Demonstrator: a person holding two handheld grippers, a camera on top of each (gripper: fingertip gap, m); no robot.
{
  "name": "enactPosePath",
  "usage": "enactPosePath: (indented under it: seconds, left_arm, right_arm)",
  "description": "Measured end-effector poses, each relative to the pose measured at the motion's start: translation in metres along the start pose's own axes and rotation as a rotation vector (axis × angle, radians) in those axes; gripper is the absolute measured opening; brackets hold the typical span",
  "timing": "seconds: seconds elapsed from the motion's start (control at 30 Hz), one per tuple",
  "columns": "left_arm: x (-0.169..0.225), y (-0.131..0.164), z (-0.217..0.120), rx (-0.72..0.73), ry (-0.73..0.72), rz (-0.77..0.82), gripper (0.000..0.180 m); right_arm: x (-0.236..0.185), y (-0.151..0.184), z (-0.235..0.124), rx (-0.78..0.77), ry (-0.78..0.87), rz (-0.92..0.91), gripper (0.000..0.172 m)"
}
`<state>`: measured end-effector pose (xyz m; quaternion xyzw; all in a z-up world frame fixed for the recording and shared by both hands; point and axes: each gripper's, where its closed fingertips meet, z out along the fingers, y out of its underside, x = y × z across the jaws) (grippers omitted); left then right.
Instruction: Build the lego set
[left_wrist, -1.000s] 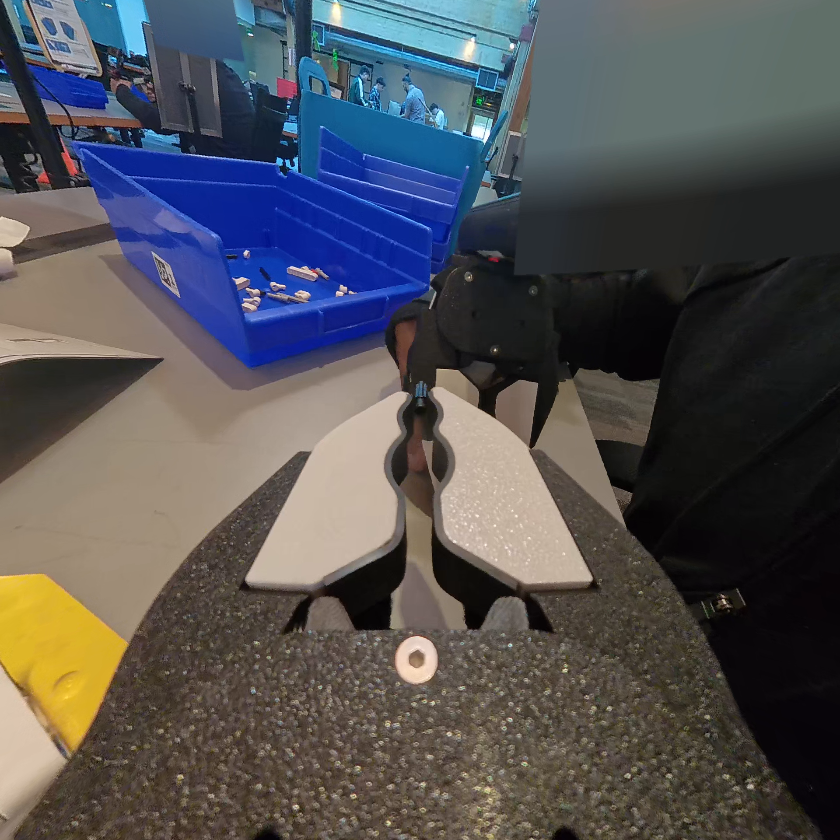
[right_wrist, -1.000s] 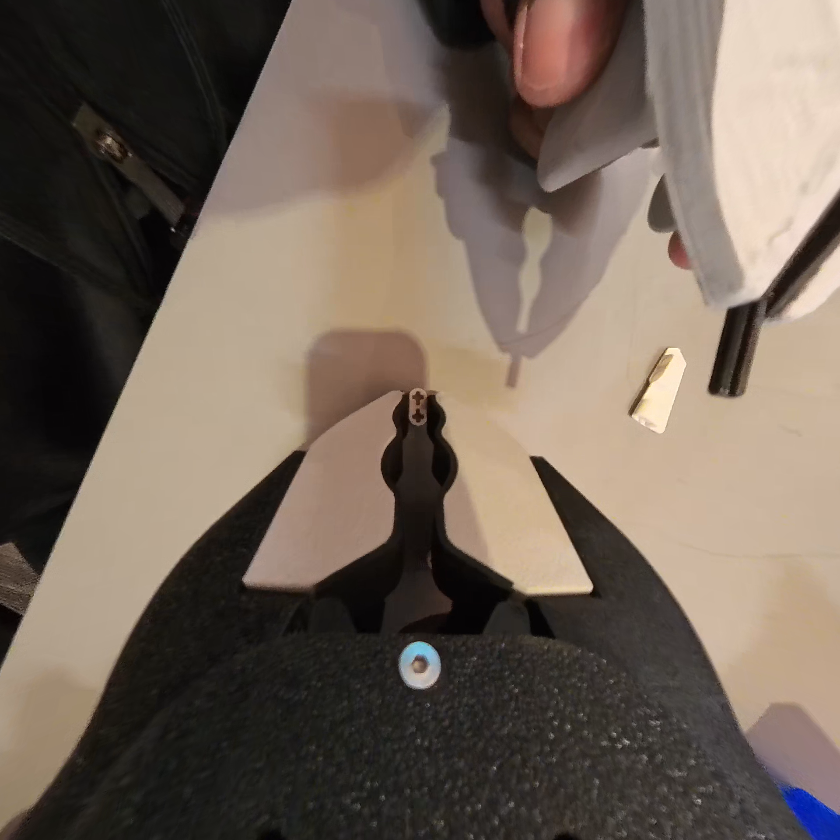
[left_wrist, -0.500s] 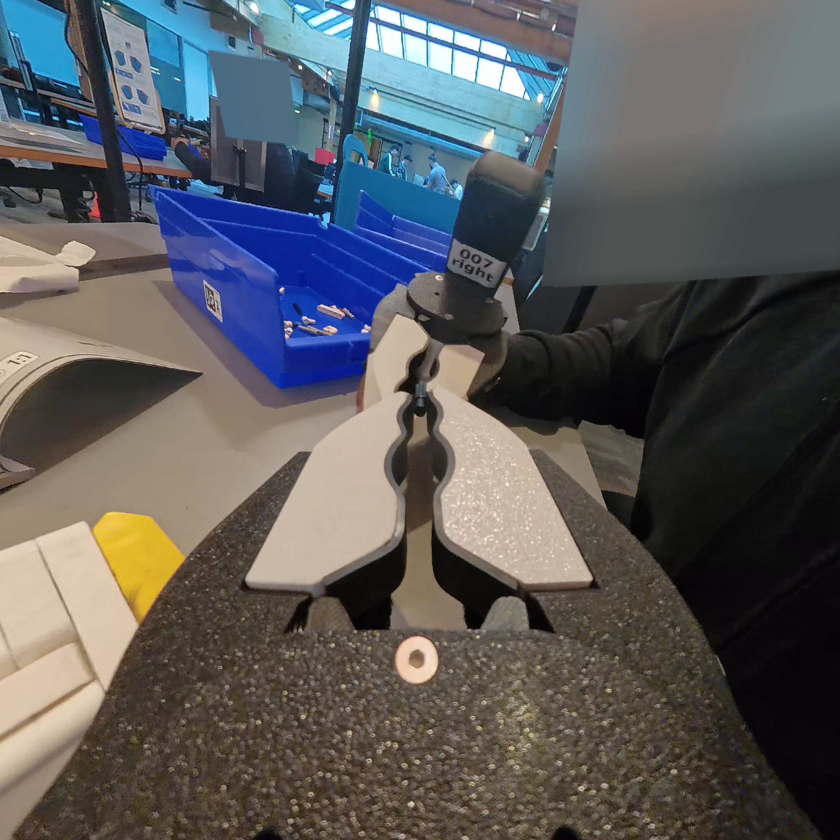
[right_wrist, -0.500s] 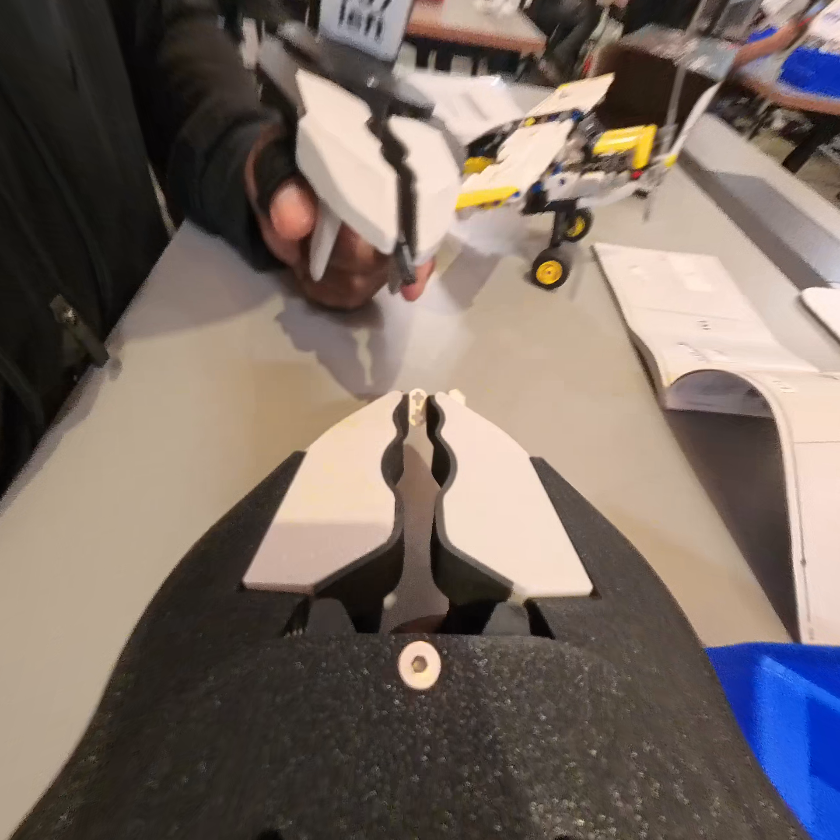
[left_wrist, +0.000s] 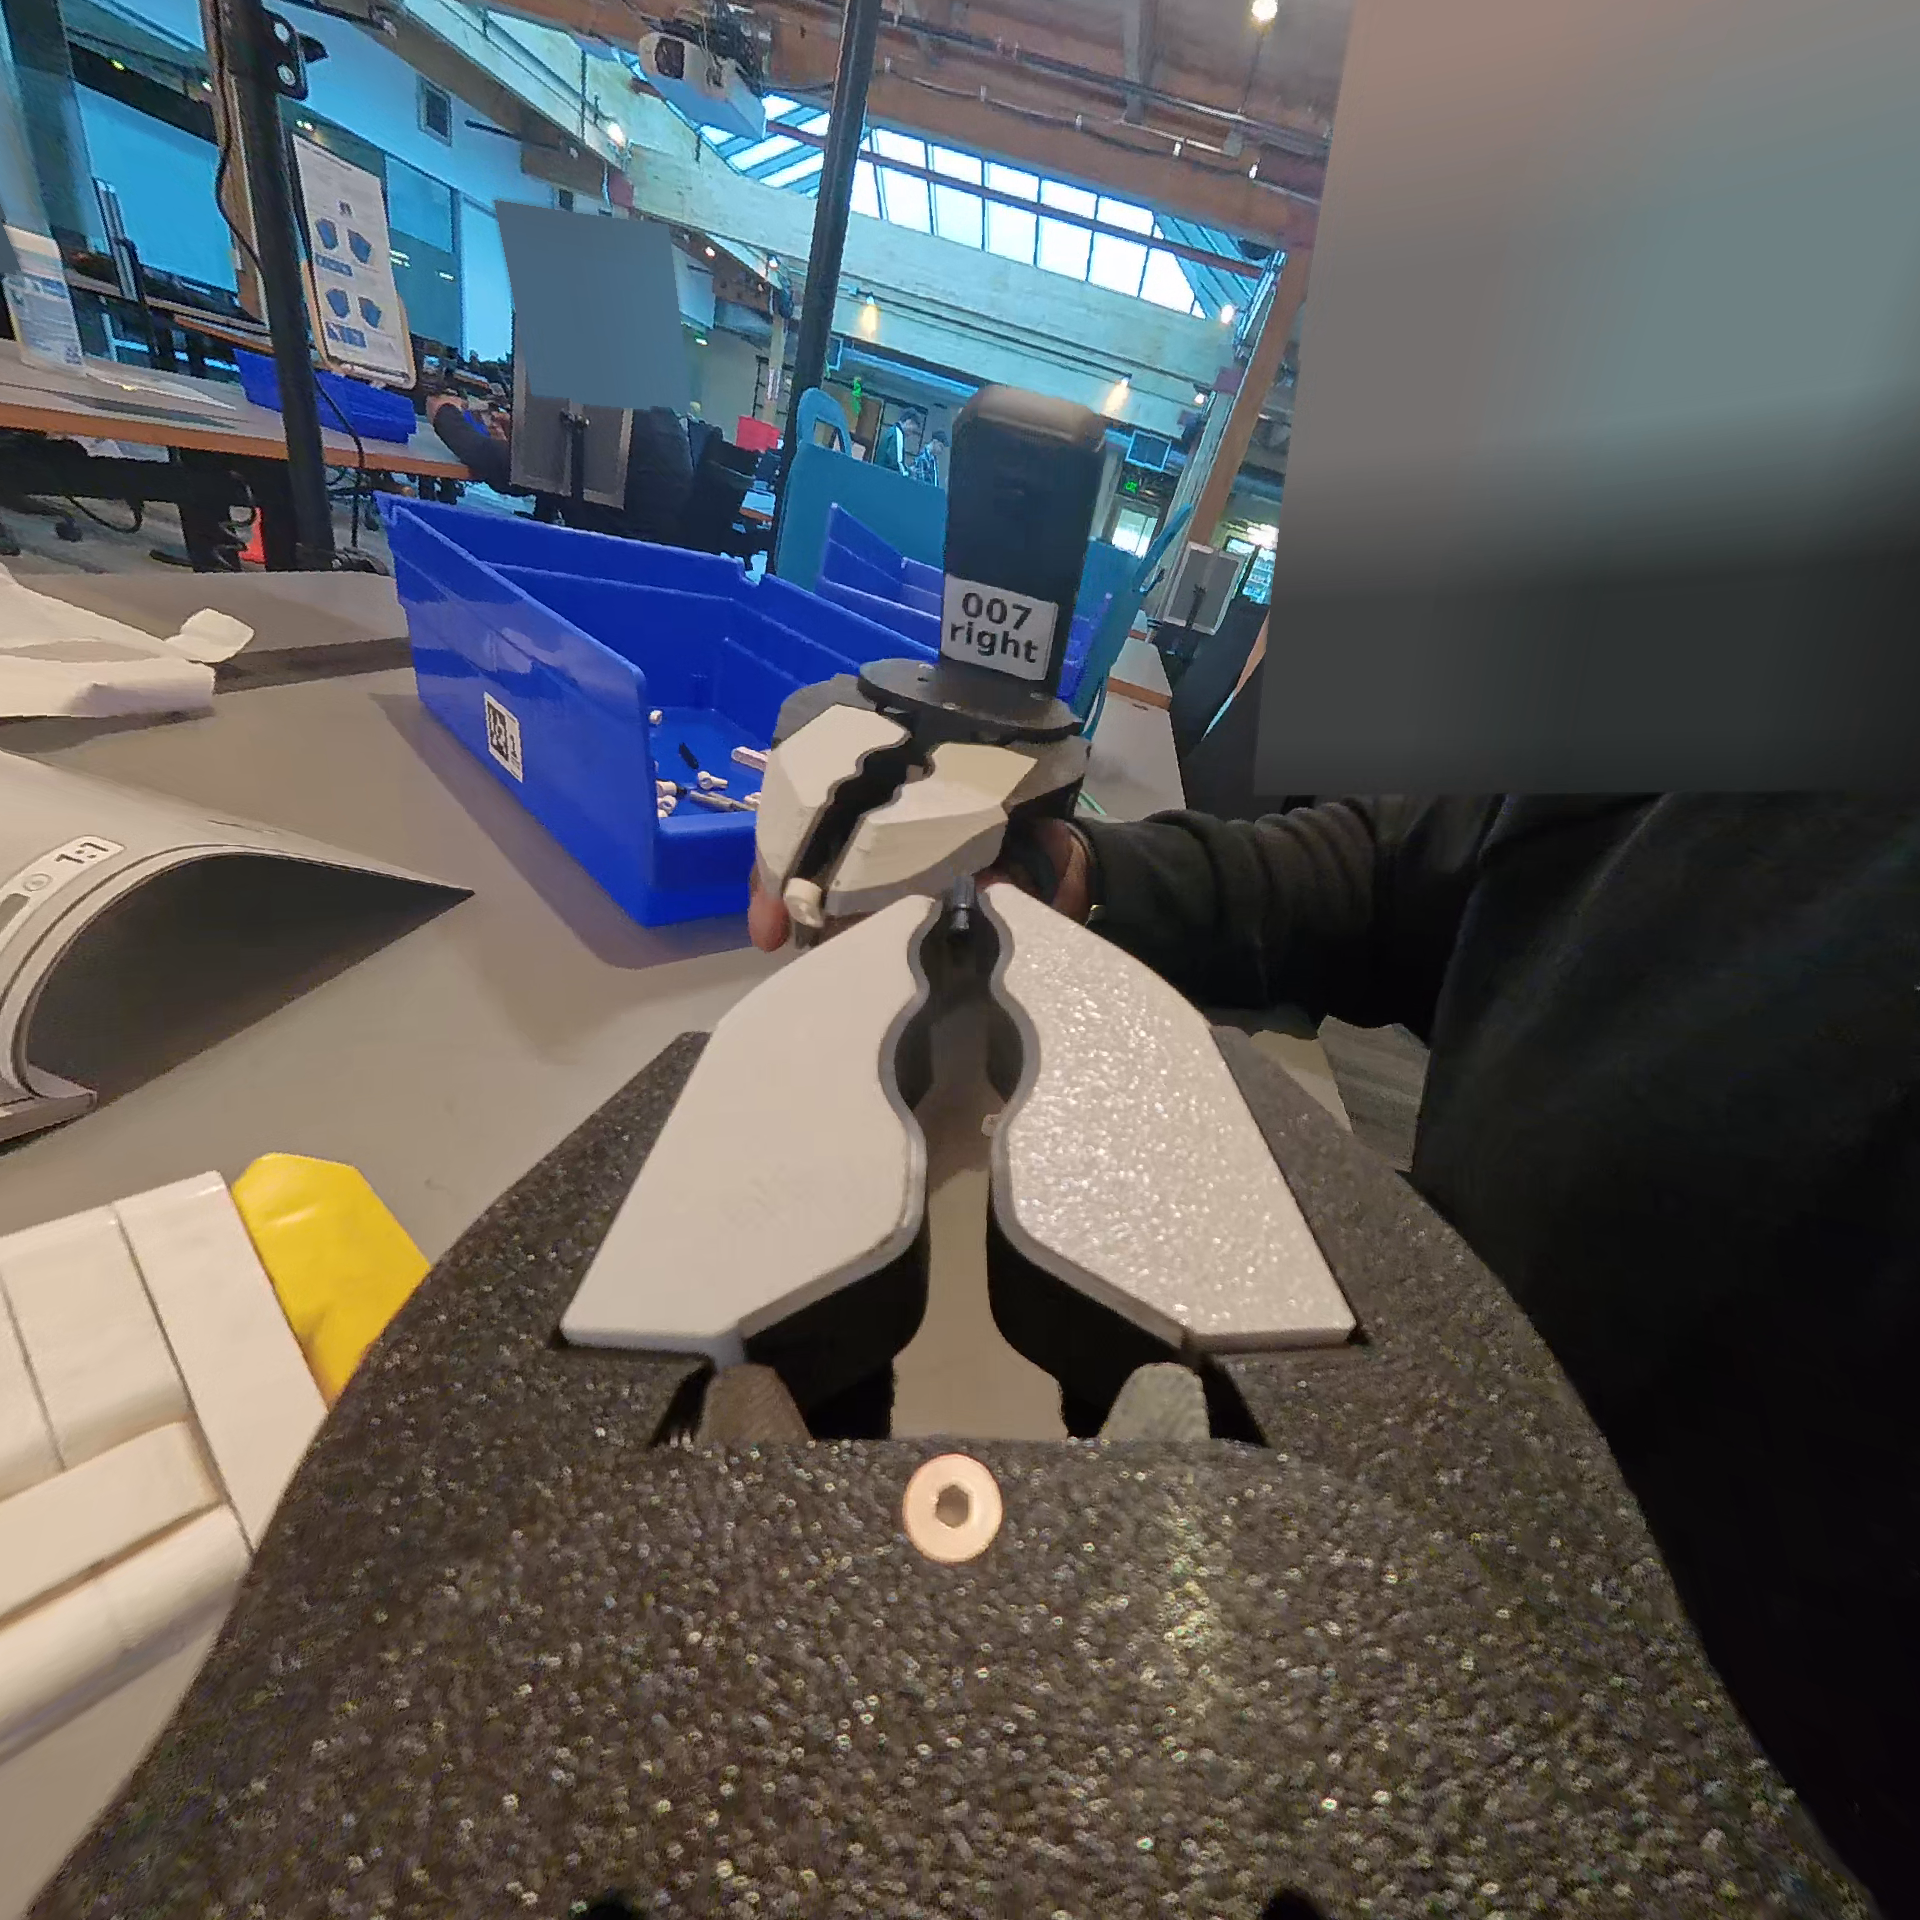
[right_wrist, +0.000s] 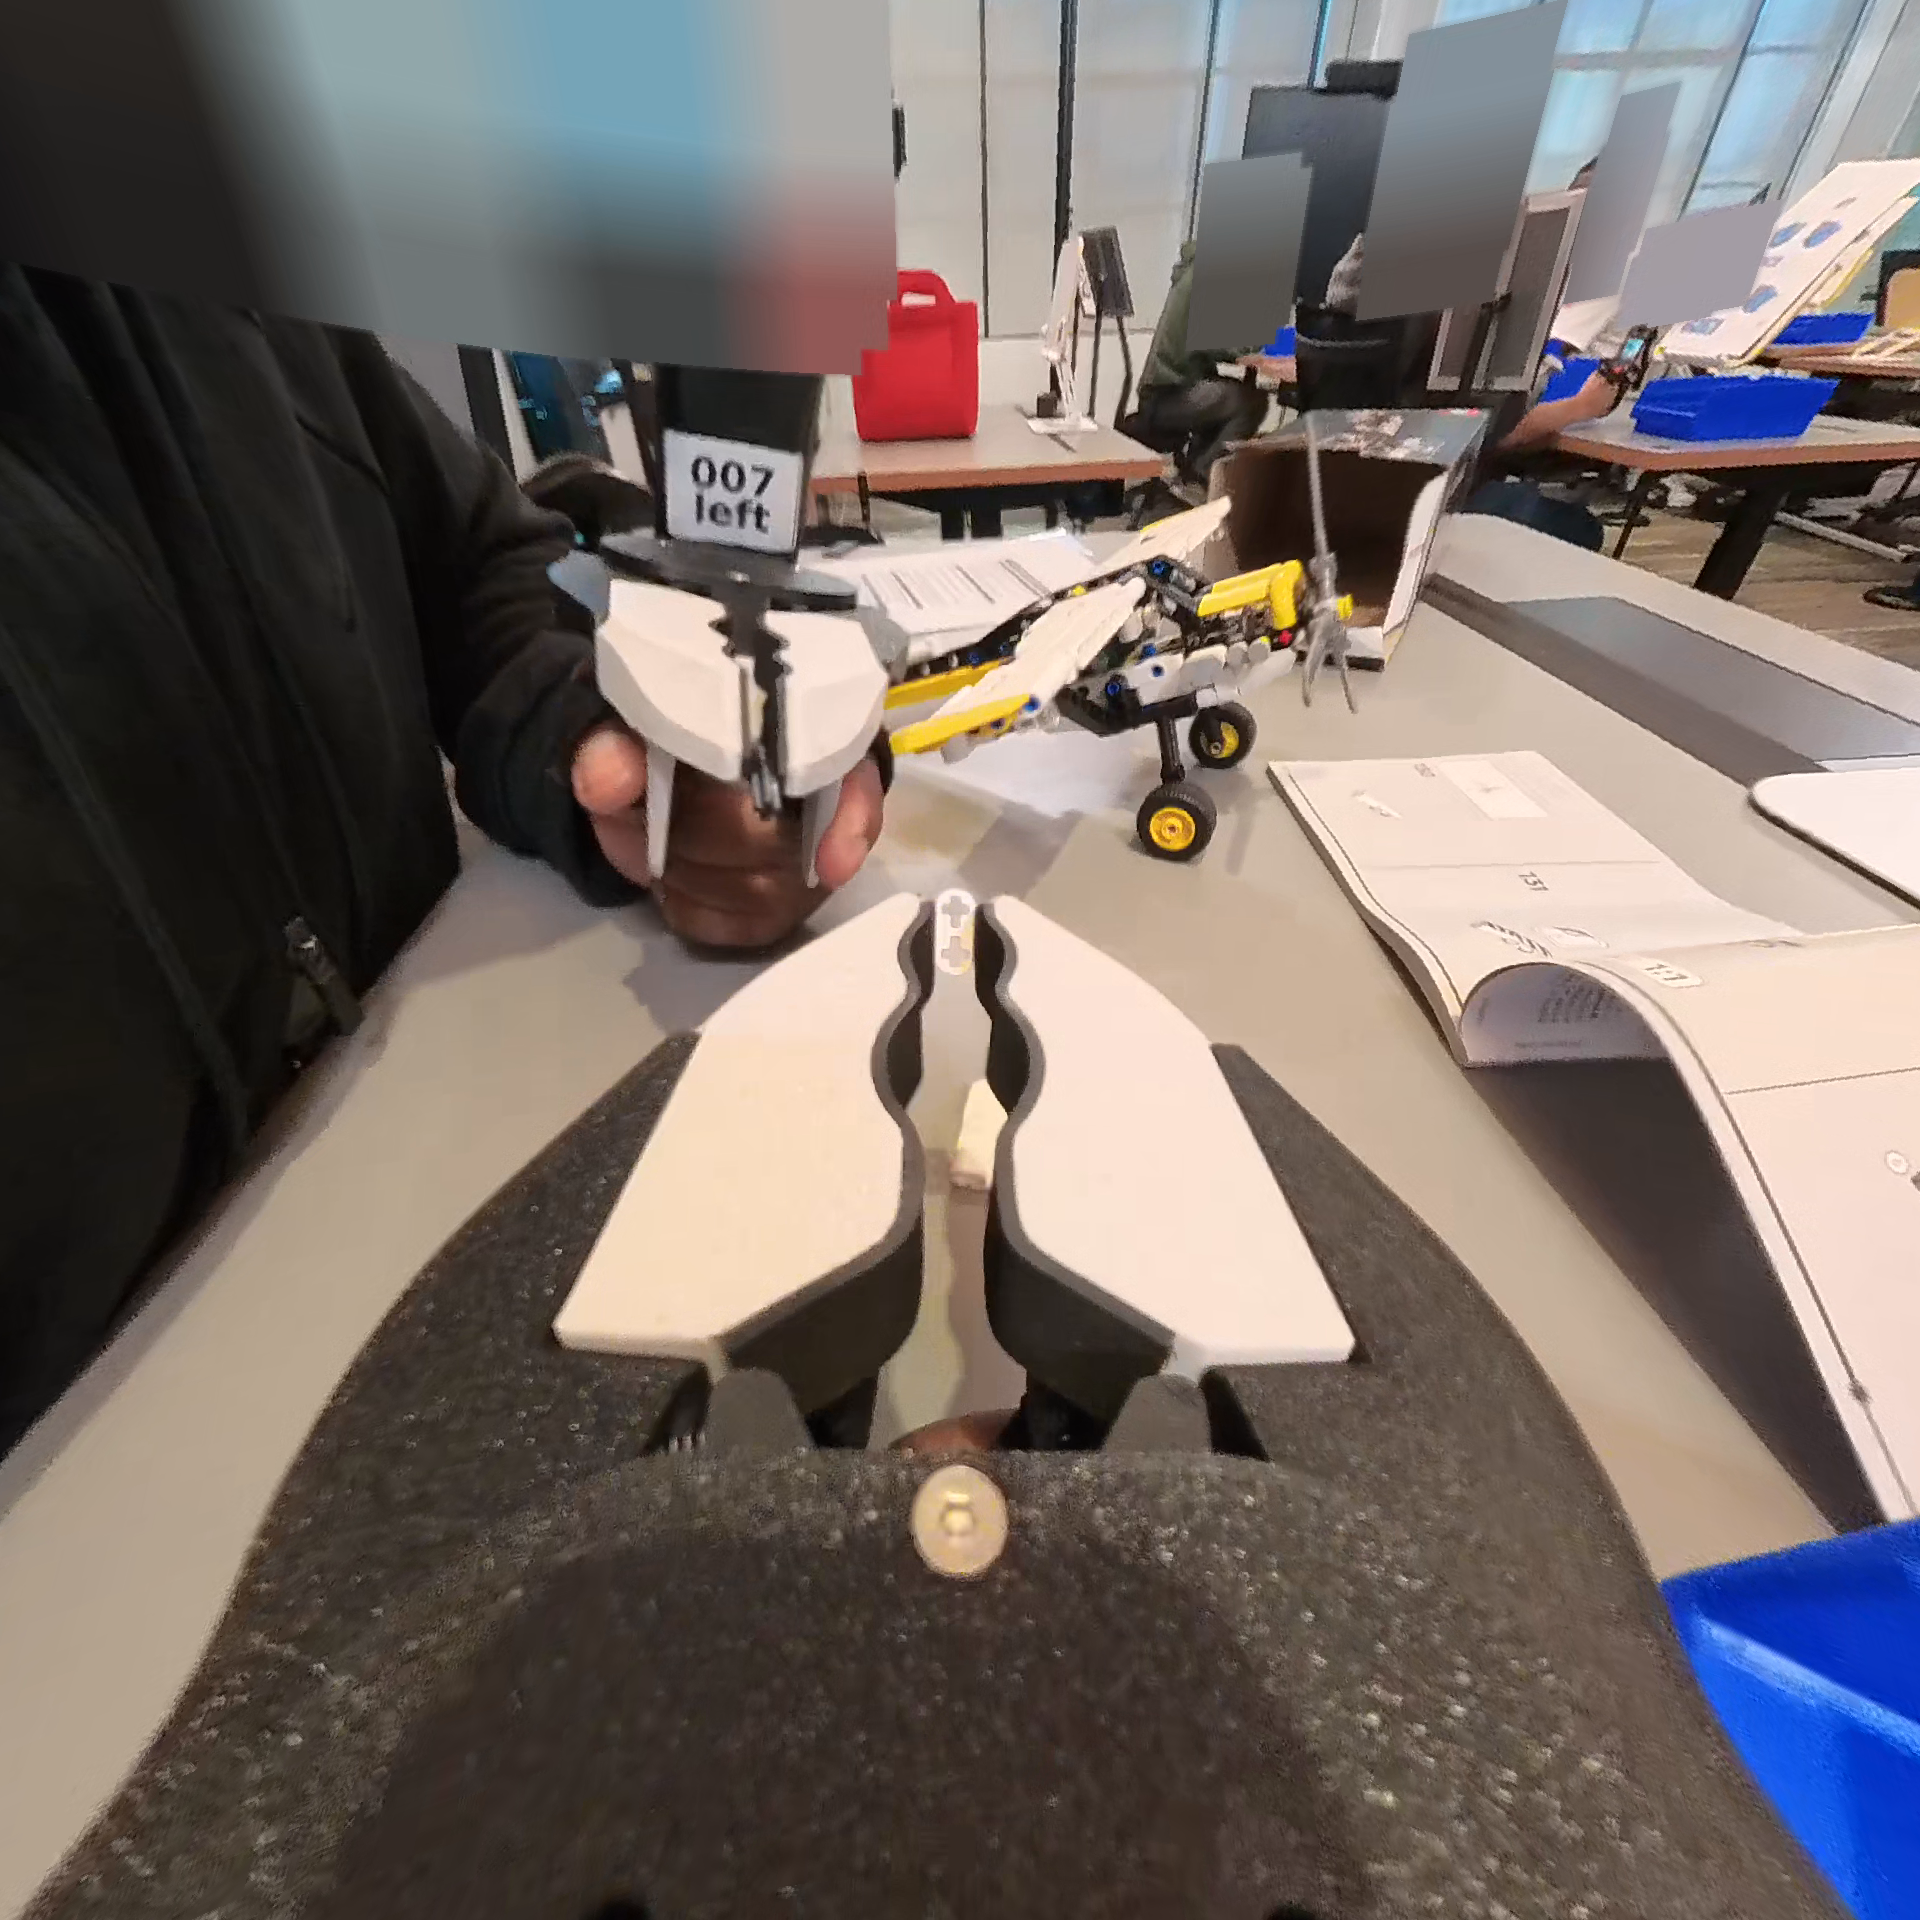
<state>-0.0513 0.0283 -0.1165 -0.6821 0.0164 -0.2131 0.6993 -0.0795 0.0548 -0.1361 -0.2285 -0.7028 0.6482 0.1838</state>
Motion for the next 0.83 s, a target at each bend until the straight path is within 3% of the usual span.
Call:
enactPosePath:
  seconds: [0.37,0.83]
  left_arm:
    - [-0.002,-0.014,-0.006,0.07,-0.045,0.041,0.005]
    - [-0.002,-0.014,0.008,0.123,-0.062,-0.029,0.005]
  right_arm:
    - [0.004,-0.017,0.0,0.135,-0.078,0.089,0.007]
    - [-0.019,-0.036,-0.013,0.291,-0.294,0.291,0.006]
